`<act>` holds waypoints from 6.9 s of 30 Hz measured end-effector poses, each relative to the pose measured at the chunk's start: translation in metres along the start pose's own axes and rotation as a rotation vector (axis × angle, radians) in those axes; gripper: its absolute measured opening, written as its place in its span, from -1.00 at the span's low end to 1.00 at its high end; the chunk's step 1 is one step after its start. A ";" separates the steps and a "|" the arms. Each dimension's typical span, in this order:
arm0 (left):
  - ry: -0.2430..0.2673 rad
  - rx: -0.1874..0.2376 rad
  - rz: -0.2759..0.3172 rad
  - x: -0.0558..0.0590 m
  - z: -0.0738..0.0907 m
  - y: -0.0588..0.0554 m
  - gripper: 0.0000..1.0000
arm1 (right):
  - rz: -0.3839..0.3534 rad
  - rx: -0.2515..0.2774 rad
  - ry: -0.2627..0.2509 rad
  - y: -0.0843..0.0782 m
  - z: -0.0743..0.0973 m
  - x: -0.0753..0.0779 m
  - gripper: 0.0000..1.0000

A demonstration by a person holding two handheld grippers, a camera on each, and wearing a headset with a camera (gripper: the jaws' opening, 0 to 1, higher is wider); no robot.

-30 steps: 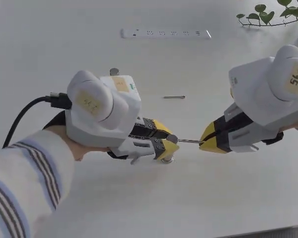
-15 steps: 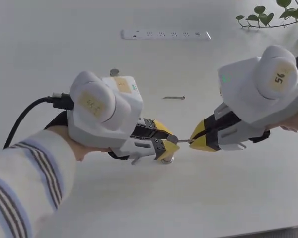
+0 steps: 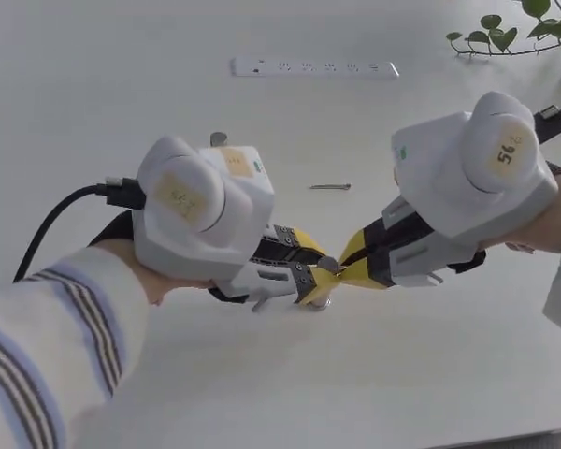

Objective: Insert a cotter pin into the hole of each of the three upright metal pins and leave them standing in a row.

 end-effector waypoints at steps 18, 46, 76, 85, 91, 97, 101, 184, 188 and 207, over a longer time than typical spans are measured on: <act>0.006 -0.005 -0.005 0.000 -0.001 0.001 -0.81 | 0.004 0.026 -0.029 -0.005 0.011 0.000 -0.83; 0.032 0.003 0.002 0.001 -0.001 0.001 -0.80 | 0.042 0.023 -0.031 0.003 0.011 -0.003 -1.00; 0.056 0.063 0.117 0.035 0.073 -0.023 0.58 | -0.033 0.069 -0.058 0.015 0.001 -0.005 -0.73; 0.084 0.076 0.190 0.046 0.095 -0.037 0.90 | -0.029 0.083 -0.040 0.014 -0.007 -0.004 -0.73; 0.107 0.070 0.238 0.054 0.101 -0.049 0.97 | -0.054 0.109 -0.032 0.012 -0.010 -0.002 -0.77; 0.159 0.086 0.284 0.052 0.111 -0.054 0.97 | -0.147 0.190 -0.019 0.008 -0.016 -0.003 -0.77; 0.185 0.079 0.303 0.050 0.117 -0.058 0.97 | -0.181 0.209 -0.013 0.001 -0.021 -0.004 -0.76; 0.395 0.148 0.453 0.022 0.166 -0.084 0.97 | -0.268 0.348 -0.156 0.040 -0.055 0.038 -0.84; 0.397 0.149 0.463 0.023 0.166 -0.086 0.97 | -0.268 0.354 -0.150 0.043 -0.056 0.038 -0.84; 0.388 0.177 0.492 0.024 0.166 -0.088 0.97 | -0.304 0.369 -0.163 0.042 -0.060 0.039 -0.83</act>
Point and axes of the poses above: the centre of the closed fingertips' face, and the gripper's own axes: z roughly backward along the fingers, x roughly to its right, y roughly out of its top, the point moved 4 cm from there along z, roughly backward along the fingers
